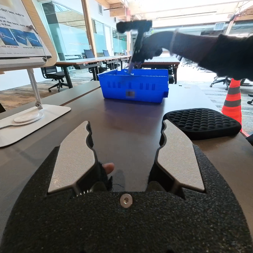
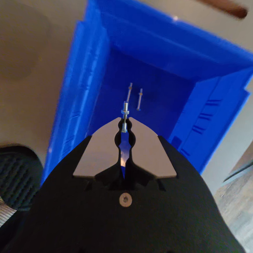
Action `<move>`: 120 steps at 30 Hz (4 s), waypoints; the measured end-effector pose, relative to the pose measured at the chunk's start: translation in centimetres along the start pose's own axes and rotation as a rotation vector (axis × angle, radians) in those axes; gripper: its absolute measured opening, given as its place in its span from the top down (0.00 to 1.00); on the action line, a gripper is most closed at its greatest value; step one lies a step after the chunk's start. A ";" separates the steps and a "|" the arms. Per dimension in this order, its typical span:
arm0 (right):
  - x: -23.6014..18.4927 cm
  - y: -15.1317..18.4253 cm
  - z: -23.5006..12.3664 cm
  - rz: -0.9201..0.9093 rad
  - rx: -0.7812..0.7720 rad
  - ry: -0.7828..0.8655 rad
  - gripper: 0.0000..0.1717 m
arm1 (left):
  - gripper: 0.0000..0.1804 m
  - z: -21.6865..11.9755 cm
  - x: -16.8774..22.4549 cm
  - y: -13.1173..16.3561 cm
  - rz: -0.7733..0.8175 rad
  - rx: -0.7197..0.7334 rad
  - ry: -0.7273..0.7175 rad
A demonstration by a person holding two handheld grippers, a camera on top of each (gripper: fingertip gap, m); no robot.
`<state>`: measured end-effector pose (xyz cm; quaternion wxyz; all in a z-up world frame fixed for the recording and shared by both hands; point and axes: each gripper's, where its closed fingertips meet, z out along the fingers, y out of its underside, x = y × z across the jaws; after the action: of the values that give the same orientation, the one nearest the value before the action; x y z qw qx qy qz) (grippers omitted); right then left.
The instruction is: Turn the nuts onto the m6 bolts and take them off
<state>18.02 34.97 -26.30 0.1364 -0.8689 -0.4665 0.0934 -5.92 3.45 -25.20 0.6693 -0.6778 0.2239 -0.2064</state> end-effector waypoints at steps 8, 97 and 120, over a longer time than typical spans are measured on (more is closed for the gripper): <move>4.5 1.7 5.9 0.110 -0.187 0.036 0.97 | 0.47 -0.1 -0.1 -0.1 -0.018 0.006 0.005; -23.9 -2.7 -9.6 -0.405 1.323 -0.150 0.60 | 0.75 -32.1 -24.0 8.7 -0.608 -1.231 -0.617; -26.3 -2.0 -10.7 -0.505 1.359 -0.130 0.61 | 0.97 -30.8 -23.1 -0.4 -0.425 -0.968 -0.704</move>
<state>5.13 12.49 -14.63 0.6351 -0.4509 -0.4992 0.3796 -42.61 -8.28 -23.72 0.2652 -0.9605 -0.0809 0.0251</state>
